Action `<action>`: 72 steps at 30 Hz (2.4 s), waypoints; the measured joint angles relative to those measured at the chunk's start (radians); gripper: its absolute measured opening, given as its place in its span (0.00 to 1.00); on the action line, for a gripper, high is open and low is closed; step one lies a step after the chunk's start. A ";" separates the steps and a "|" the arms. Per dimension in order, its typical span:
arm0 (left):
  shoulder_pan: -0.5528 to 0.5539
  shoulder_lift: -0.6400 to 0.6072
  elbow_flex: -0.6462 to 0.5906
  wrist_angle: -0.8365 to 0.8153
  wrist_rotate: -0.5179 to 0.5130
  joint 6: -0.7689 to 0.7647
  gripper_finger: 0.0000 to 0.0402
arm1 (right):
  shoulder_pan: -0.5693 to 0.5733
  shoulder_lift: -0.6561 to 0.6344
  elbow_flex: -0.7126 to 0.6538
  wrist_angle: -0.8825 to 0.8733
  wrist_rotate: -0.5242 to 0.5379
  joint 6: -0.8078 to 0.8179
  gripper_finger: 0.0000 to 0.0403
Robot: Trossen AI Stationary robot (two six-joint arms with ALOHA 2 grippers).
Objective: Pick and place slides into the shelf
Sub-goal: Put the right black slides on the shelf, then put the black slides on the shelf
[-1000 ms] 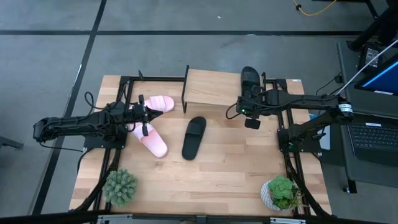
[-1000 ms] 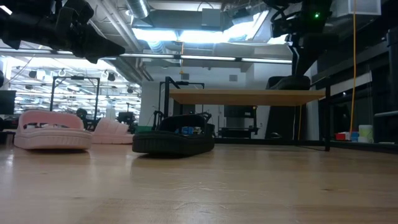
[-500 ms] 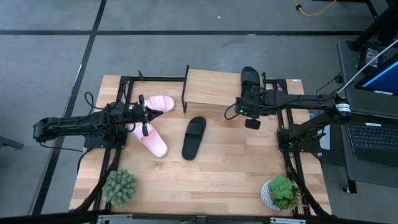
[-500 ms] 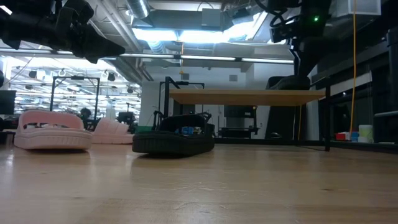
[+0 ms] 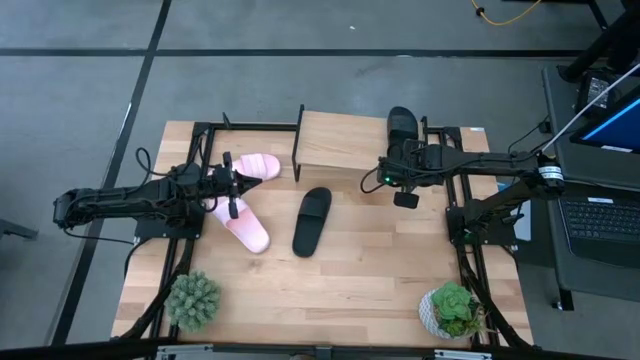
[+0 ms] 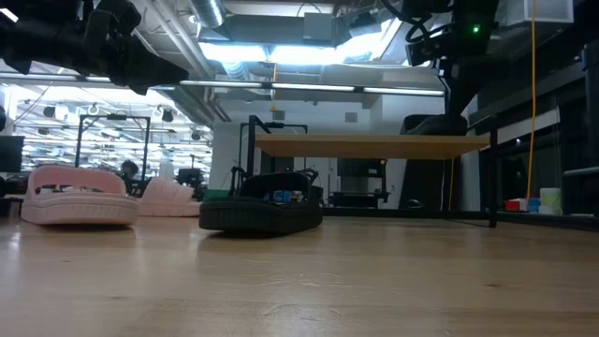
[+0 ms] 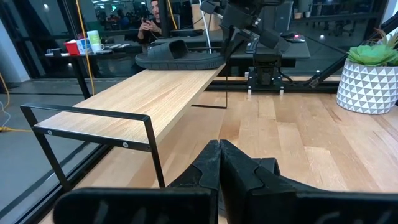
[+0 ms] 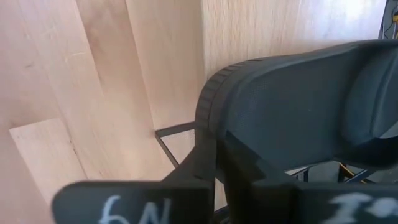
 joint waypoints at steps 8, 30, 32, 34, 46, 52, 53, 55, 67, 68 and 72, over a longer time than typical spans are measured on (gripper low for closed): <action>0.000 0.000 0.000 0.000 0.000 0.000 0.00 | 0.000 0.000 0.005 -0.020 0.016 0.002 0.02; 0.000 0.000 0.000 0.000 0.000 0.000 0.00 | 0.000 0.000 0.074 -0.150 -0.018 0.049 0.02; 0.000 0.000 0.000 0.000 0.000 0.000 0.00 | 0.000 0.000 0.074 -0.154 -0.054 0.049 0.03; 0.000 0.000 0.000 0.000 0.000 0.000 0.00 | 0.000 0.000 0.074 -0.163 -0.071 0.052 0.04; 0.000 0.000 0.000 0.001 0.000 -0.002 0.00 | 0.000 0.000 0.074 -0.168 -0.080 0.082 0.15; 0.000 0.000 0.000 0.001 0.000 -0.003 0.00 | 0.000 -0.001 0.074 -0.168 -0.079 0.091 0.23; 0.000 0.000 0.000 0.001 0.000 -0.003 0.00 | 0.000 -0.001 0.074 -0.168 -0.080 0.098 0.24; 0.000 0.000 0.000 0.001 0.000 -0.003 0.00 | 0.000 -0.001 0.074 -0.168 -0.079 0.103 0.27; 0.000 0.000 0.000 0.000 0.000 -0.003 0.00 | 0.000 -0.001 0.074 -0.167 -0.079 0.077 0.36; 0.000 0.000 0.000 0.000 0.000 -0.003 0.00 | 0.000 -0.001 0.074 -0.166 -0.079 0.076 0.36; 0.000 0.000 0.000 0.000 0.000 -0.004 0.00 | 0.000 -0.001 0.074 -0.167 -0.079 0.075 0.36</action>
